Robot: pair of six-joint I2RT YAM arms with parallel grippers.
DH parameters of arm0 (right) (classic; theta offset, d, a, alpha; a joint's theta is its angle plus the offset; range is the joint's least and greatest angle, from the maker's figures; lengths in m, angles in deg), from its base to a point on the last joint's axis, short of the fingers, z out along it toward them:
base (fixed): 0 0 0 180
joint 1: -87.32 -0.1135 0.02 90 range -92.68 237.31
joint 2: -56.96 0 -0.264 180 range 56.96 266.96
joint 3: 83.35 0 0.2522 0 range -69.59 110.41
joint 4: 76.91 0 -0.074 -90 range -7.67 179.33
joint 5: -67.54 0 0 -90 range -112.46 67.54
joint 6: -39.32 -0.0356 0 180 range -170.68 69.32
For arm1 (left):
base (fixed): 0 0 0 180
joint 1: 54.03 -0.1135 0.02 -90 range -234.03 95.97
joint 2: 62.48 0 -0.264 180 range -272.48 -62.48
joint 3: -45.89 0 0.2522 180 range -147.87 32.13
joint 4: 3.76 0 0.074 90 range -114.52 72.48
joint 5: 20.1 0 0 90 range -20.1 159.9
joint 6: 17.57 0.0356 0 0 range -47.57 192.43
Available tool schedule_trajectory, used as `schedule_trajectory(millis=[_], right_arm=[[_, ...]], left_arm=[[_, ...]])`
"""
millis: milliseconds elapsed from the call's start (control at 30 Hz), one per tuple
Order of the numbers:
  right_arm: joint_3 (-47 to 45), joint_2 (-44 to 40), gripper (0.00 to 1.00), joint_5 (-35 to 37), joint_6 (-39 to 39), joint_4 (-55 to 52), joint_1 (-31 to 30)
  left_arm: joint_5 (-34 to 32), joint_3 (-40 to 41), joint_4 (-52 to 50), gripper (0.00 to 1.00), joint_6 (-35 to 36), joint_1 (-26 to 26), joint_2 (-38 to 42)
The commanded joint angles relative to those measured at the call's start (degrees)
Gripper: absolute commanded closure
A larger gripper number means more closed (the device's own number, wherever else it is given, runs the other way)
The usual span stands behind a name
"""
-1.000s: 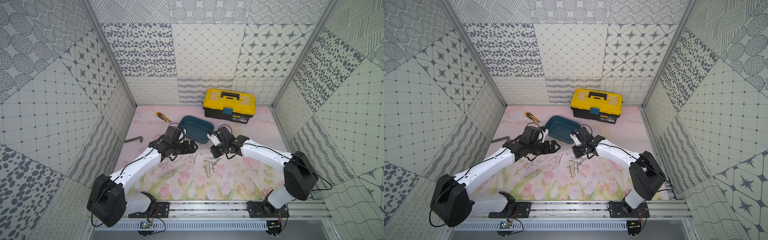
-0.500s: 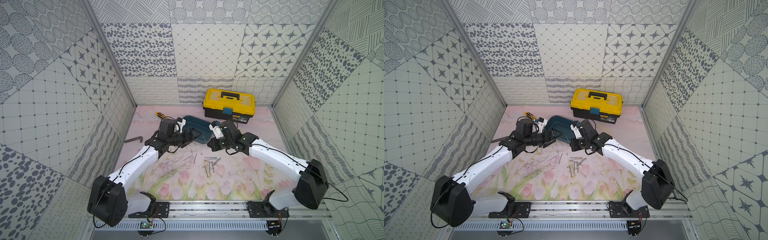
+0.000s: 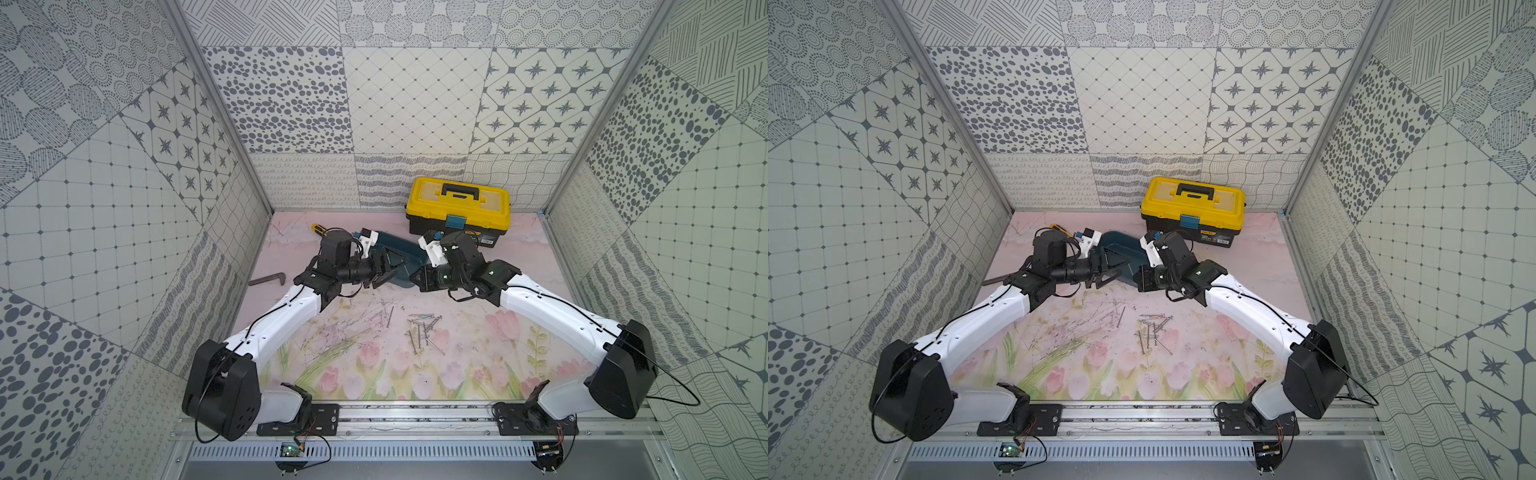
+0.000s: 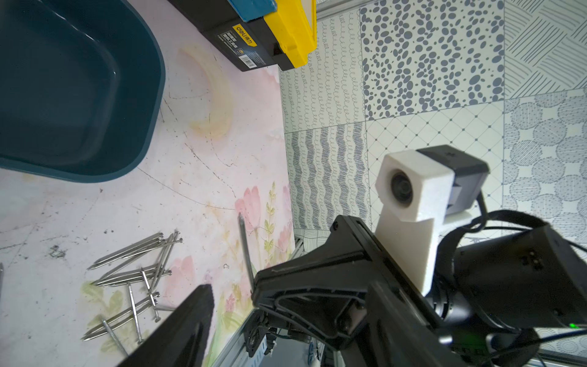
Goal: Put the nails on the desktop into the storage box
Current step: Pick up the nail from the center of the board.
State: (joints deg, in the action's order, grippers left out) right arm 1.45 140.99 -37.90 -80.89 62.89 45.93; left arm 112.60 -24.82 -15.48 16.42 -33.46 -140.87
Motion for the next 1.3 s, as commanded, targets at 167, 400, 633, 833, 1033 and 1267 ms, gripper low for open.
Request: schedule_trajectory(millis=[167, 400, 633, 833, 1033, 1267], right_arm=[[2.62, -1.9, 1.0, -0.15, -0.69, 2.26, 0.07], [3.22, -1.3, 1.0, -1.11, -0.98, 2.37, -0.17], [3.44, -1.4, 1.0, -1.85, -1.47, 2.48, -0.23], [2.71, -1.4, 1.0, -1.88, -2.96, 3.74, -0.58], [3.09, -1.08, 1.0, -1.26, -3.24, 4.01, -1.17], [3.39, -1.13, 1.0, -0.45, -3.61, 4.02, -1.83]], left_arm=[[4.62, -1.95, 5.22, 0.33, -2.79, -0.14, -3.04], [4.82, -2.81, 6.4, 0.41, -3.83, -0.17, -4.65], [3.66, -2.99, 5.54, 0.5, -3.18, -0.17, -4.58], [3.69, -3.84, 3.61, 0.57, -1.86, -0.19, -4.67], [4.02, -4.58, 2.21, 0.7, -0.93, -0.19, -5.08], [4.41, -4.5, 1.46, 0.92, -0.46, -0.49, -5.36]])
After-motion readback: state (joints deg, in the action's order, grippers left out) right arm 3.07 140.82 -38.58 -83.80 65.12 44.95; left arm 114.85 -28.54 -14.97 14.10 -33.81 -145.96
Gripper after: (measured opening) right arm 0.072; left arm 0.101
